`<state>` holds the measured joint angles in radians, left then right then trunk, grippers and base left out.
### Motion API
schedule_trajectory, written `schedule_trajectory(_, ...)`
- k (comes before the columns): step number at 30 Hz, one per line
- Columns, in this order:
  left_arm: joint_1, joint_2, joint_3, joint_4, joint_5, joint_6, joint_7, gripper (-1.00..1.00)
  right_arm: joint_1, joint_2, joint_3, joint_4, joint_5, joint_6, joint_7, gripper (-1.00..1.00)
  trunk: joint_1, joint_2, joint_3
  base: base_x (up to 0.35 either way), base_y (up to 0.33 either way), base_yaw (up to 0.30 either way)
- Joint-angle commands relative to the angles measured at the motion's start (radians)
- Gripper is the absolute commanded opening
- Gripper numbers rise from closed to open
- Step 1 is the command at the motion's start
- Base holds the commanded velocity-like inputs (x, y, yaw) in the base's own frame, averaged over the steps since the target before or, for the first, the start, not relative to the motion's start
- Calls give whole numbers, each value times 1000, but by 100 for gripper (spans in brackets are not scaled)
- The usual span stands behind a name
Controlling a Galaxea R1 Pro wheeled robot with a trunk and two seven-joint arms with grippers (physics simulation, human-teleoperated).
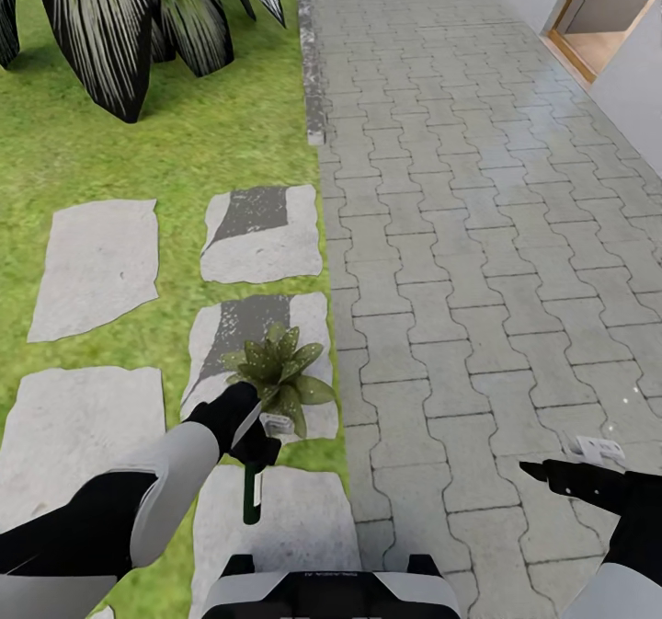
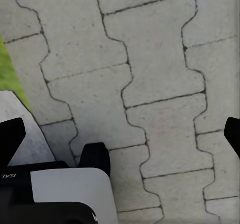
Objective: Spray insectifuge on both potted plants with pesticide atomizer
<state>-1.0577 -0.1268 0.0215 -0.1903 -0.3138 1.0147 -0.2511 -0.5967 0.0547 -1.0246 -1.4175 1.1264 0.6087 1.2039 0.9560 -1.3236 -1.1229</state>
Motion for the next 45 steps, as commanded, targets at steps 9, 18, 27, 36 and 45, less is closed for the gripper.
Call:
schedule_trajectory(9, 1, -1, 3, -1, -8, 4, -8, -100, -1, 1, -2, -1, 5, 6, 7, 100, 0, 0, 0, 162, -54, -1)
schedule_trajectory(18, 1, -2, 3, -1, -8, 4, -8, -100, -1, 1, -2, -1, 5, 6, 7, 100, 0, 0, 0, 28, -159, 0)
schedule_trajectory(27, 1, -2, 3, -1, -7, 4, -8, -100, -1, 1, -2, -2, 5, 6, 7, 100, 0, 0, 0, 0, -321, 0)
schedule_trajectory(36, -1, -1, 3, -1, -7, 4, -8, -100, -1, 1, -2, -1, 5, 6, 7, 100, 0, 0, 0, 0, -30, 0)
schedule_trajectory(45, -44, 2, 3, -3, -8, 5, -7, -100, -1, 1, -2, -1, 5, 6, 7, 100, 0, 0, 0, 0, 0, 0)
